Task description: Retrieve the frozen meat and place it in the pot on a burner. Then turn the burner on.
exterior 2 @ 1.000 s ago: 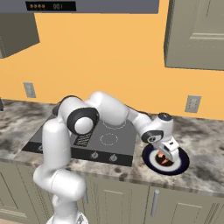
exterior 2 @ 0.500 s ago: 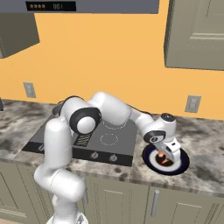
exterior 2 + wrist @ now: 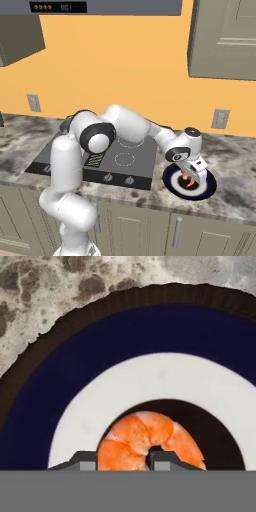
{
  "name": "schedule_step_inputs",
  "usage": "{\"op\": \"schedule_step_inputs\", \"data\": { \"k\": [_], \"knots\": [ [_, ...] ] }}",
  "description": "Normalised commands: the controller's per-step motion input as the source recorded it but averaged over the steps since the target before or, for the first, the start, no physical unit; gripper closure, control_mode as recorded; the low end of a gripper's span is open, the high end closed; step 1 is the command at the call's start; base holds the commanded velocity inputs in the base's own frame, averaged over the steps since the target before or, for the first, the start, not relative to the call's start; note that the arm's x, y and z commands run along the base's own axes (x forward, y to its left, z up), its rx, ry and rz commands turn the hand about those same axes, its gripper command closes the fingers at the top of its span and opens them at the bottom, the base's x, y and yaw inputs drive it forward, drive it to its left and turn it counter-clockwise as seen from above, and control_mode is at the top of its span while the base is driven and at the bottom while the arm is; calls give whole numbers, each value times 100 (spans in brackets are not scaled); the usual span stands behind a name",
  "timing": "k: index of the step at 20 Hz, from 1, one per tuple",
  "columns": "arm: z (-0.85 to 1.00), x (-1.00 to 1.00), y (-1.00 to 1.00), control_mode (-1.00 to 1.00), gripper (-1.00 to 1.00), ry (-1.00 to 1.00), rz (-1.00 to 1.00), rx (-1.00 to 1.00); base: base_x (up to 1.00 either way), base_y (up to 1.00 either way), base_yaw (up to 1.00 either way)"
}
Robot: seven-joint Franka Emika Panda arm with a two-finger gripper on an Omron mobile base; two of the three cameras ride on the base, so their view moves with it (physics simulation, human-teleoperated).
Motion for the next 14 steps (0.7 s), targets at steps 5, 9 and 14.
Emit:
{"op": "schedule_step_inputs", "data": {
  "k": [5,9,14],
  "knots": [
    [22,-5,6,-100,100,-1,0,0,0,0,0],
    [33,-6,29,-100,100,-1,0,-6,0,0,0],
    [35,0,25,-100,100,0,4,-13,0,0,0]
  ]
}}
